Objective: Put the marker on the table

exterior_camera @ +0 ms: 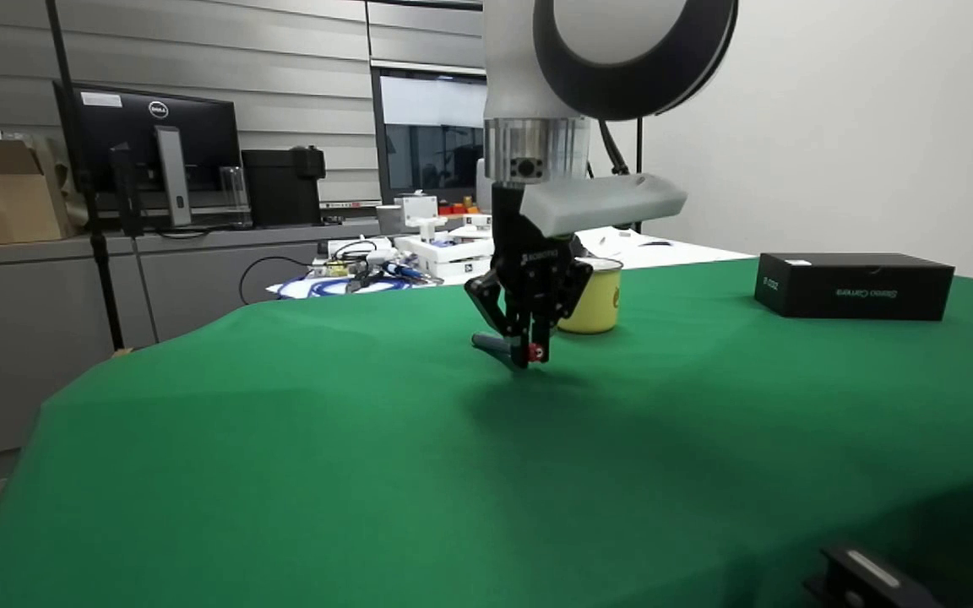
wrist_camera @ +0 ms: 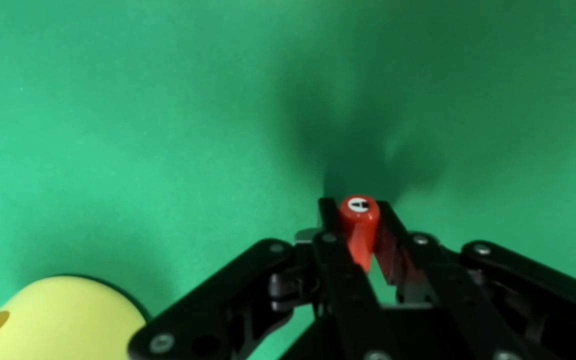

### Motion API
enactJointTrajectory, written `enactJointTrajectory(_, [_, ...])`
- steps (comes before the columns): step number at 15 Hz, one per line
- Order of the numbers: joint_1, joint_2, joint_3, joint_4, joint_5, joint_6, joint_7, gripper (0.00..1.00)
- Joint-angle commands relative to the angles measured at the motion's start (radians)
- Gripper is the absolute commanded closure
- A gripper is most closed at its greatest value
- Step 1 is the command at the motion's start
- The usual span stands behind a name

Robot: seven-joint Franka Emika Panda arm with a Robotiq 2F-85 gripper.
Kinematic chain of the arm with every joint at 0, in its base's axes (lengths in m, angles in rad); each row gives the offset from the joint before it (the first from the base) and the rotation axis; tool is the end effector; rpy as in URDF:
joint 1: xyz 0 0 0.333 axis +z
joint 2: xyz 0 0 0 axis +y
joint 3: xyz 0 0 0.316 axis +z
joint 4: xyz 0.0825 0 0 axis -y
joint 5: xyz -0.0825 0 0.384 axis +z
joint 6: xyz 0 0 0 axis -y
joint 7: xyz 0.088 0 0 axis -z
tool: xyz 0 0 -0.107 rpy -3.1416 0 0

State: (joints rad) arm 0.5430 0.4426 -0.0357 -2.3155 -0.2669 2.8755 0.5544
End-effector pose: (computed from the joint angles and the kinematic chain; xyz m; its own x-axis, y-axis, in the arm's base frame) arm 0.4547 0.2690 0.1612 0.9668 0.2102 0.1453 0.2060 -0.9776 0.0435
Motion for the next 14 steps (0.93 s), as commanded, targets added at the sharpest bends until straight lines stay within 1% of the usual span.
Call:
enactJointTrajectory(1, [0.036,0.004,-0.023,0.018,0.016,-0.022,0.003,0.52])
enactJointTrajectory(3, [0.032,-0.030,-0.015,0.020,0.036,-0.042,-0.011,0.41])
enactJointTrajectory(6, [-0.001,-0.106,0.013,0.017,0.073,-0.066,-0.041,0.19])
enactJointTrajectory(9, [-0.045,-0.195,0.053,0.004,0.109,-0.104,-0.073,0.02])
enactJointTrajectory(11, [-0.103,-0.249,0.120,-0.008,0.174,-0.131,-0.135,0.00])
enactJointTrajectory(12, [-0.081,-0.181,0.093,0.022,0.113,-0.098,-0.078,0.04])
enactJointTrajectory(13, [-0.105,-0.206,0.119,0.019,0.137,-0.114,-0.105,0.00])
enactJointTrajectory(14, [-0.118,-0.223,0.134,0.015,0.144,-0.124,-0.115,0.00])
